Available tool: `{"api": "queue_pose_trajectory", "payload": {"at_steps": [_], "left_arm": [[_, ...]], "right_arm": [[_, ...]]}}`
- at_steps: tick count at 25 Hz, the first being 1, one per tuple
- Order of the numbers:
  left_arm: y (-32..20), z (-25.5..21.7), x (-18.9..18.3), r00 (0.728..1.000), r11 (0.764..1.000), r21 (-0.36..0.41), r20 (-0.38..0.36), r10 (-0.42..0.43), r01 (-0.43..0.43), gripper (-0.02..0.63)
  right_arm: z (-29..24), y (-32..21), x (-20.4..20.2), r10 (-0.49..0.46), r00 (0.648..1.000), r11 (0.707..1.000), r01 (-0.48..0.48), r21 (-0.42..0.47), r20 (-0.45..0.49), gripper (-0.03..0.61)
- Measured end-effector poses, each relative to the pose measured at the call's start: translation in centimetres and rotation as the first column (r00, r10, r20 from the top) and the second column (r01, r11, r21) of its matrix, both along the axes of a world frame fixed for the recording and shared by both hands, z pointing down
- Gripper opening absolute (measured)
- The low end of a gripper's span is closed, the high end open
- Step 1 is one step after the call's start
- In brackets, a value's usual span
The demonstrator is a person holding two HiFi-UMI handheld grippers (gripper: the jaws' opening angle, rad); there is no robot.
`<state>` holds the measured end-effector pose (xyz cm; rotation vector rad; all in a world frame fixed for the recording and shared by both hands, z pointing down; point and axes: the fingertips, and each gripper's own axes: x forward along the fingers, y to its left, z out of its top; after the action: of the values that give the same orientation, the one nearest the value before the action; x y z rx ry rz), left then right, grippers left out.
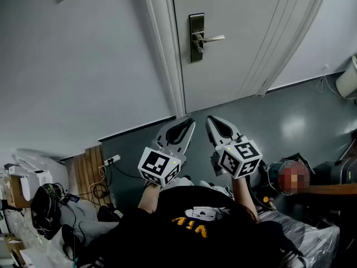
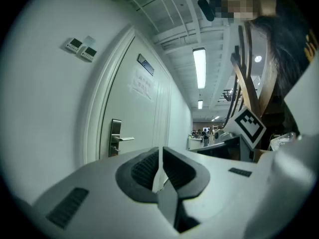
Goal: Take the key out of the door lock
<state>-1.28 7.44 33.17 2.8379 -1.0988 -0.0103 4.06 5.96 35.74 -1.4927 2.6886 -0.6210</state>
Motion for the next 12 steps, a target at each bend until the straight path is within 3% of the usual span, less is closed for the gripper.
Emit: {"api": "queue_pose_trajectory", "payload": {"at_steps": [12], "left_arm": [[-1.3,-0.4,-3.1,1.0,1.0,-0.009,-0.01,-0.001,0.001,0.029]], "right_arm": [[-0.7,-1.2,-2.9,0.007,1.0,0.999,-0.006,0.041,-0.023,0.006]]}}
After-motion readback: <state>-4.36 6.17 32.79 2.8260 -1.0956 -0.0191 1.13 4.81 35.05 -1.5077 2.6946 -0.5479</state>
